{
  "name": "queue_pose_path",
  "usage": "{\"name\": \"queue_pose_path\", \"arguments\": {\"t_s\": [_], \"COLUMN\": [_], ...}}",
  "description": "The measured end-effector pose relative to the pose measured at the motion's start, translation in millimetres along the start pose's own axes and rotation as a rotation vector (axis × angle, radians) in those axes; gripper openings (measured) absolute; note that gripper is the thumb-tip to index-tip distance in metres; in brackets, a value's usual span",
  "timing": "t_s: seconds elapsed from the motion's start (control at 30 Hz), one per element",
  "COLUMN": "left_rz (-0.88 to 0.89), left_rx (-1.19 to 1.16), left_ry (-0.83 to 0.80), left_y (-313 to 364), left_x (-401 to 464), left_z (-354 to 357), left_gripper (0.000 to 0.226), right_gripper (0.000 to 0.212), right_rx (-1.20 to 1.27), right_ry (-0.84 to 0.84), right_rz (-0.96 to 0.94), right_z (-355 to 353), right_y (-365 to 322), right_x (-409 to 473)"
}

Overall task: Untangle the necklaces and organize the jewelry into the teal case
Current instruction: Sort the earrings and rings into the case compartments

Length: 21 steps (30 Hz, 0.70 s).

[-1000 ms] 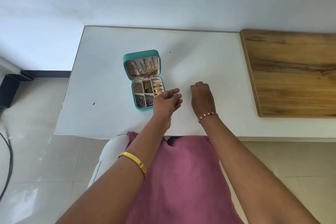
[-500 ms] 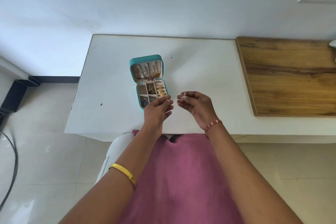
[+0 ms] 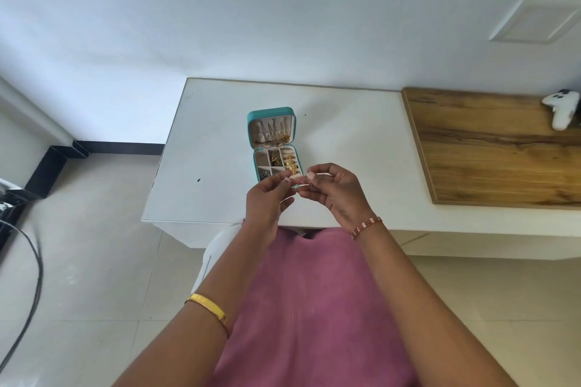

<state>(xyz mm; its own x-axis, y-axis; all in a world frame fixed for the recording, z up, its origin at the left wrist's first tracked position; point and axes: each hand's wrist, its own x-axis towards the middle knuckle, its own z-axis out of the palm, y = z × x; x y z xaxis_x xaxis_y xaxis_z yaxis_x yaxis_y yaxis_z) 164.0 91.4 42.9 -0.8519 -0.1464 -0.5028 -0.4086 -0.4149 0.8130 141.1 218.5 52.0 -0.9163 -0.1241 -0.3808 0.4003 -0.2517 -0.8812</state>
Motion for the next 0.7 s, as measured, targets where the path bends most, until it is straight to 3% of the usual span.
{"name": "queue_pose_path", "arguments": {"t_s": [0.27,0.5,0.7], "left_rz": [0.060,0.140,0.199], "left_rx": [0.050,0.108,0.163], "left_ry": [-0.018,0.012,-0.019], "left_y": [7,9,14], "left_x": [-18,-20,-16], "left_z": [-13,-21,-31], "left_gripper": [0.018,0.023,0.029], "right_gripper": [0.011,0.022,0.015], "right_rx": [-0.089,-0.559,-0.823], "right_ry": [0.098,0.072,0.053], "right_rz": [-0.090,-0.224,-0.306], "right_z": [16,32,43], "right_y": [0,-4,-3], "right_x": [-16,-18,-15]}}
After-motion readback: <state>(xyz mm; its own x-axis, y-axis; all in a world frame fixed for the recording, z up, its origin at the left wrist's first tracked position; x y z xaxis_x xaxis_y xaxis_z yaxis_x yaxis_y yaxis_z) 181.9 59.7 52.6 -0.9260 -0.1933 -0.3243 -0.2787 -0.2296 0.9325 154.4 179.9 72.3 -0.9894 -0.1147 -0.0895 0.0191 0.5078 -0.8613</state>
